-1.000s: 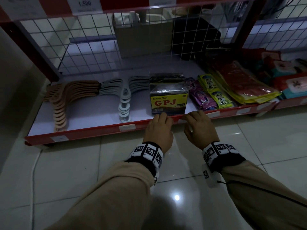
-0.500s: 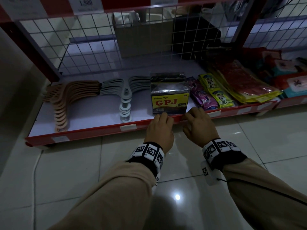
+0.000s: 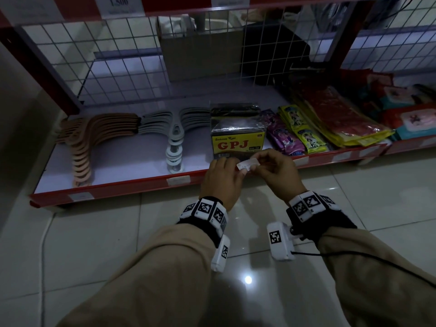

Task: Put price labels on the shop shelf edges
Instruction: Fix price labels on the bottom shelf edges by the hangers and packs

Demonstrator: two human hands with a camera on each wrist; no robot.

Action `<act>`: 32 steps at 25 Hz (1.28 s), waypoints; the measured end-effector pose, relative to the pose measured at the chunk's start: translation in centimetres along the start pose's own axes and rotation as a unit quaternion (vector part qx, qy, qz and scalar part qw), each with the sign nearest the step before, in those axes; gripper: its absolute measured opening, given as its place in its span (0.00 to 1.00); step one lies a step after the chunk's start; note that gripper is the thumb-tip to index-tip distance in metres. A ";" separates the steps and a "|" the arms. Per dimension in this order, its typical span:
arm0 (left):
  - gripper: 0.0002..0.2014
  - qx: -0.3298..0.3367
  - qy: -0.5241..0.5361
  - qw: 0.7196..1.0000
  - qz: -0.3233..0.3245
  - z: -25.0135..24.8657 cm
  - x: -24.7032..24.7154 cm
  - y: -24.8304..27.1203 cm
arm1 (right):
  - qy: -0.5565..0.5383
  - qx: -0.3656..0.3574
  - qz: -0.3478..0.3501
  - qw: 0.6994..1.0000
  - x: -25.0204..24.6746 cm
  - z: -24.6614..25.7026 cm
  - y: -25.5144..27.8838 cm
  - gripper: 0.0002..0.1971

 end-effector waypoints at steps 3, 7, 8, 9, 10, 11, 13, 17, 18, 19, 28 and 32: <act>0.10 0.001 -0.024 1.000 0.000 0.1 0.2 -0.1 | 0.049 -0.028 0.020 0.998 0.5 0.8 0.1 0.06; 0.09 0.007 -0.051 0.999 0.000 -0.1 0.0 -0.1 | 0.180 -0.074 0.018 0.981 -0.6 1.5 -0.3 0.05; 0.08 0.012 -0.065 0.998 -0.008 0.0 -0.3 -0.1 | 0.173 -0.071 0.000 0.982 -1.1 1.5 -0.3 0.05; 0.08 0.012 -0.079 0.997 -0.014 0.2 -0.6 0.0 | 0.166 -0.067 -0.016 0.984 -1.5 1.3 -0.4 0.04; 0.08 0.008 -0.087 0.996 -0.014 0.5 -0.7 -0.1 | 0.165 -0.066 -0.026 0.984 -1.7 1.3 -0.4 0.04; 0.08 0.001 -0.087 0.996 -0.011 0.8 -0.8 -0.1 | 0.173 -0.071 -0.026 0.982 -1.6 1.2 -0.4 0.04; 0.09 -0.008 -0.076 0.997 -0.006 1.1 -0.9 0.0 | 0.212 -0.083 -0.012 0.974 -1.0 1.0 -0.5 0.03; 0.13 0.006 -0.070 0.998 0.008 1.0 -0.5 0.2 | 0.291 -0.096 0.030 0.951 0.5 0.7 -0.4 0.05; 0.13 0.011 -0.083 0.996 0.012 1.0 -0.4 0.3 | 0.307 -0.098 0.040 0.946 0.8 0.7 -0.4 0.06; 0.12 0.014 -0.097 0.995 0.015 1.1 -0.2 0.2 | 0.321 -0.097 0.048 0.941 1.1 0.7 -0.3 0.06; 0.13 0.015 -0.134 0.991 0.009 1.2 0.4 0.1 | 0.433 -0.117 0.122 0.885 2.5 1.0 0.1 0.09; 0.13 0.019 -0.145 0.989 0.005 1.2 0.6 0.2 | 0.450 -0.122 0.118 0.877 2.5 1.2 0.3 0.08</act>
Point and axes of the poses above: each hand's wrist, its own y-axis away from the middle knuckle, its own x-axis out of the palm, z = x × y, the point moved 9 cm from there along -y, towards the middle knuckle, and after that the axes turned 7 degrees about -x, right-handed, at the moved point
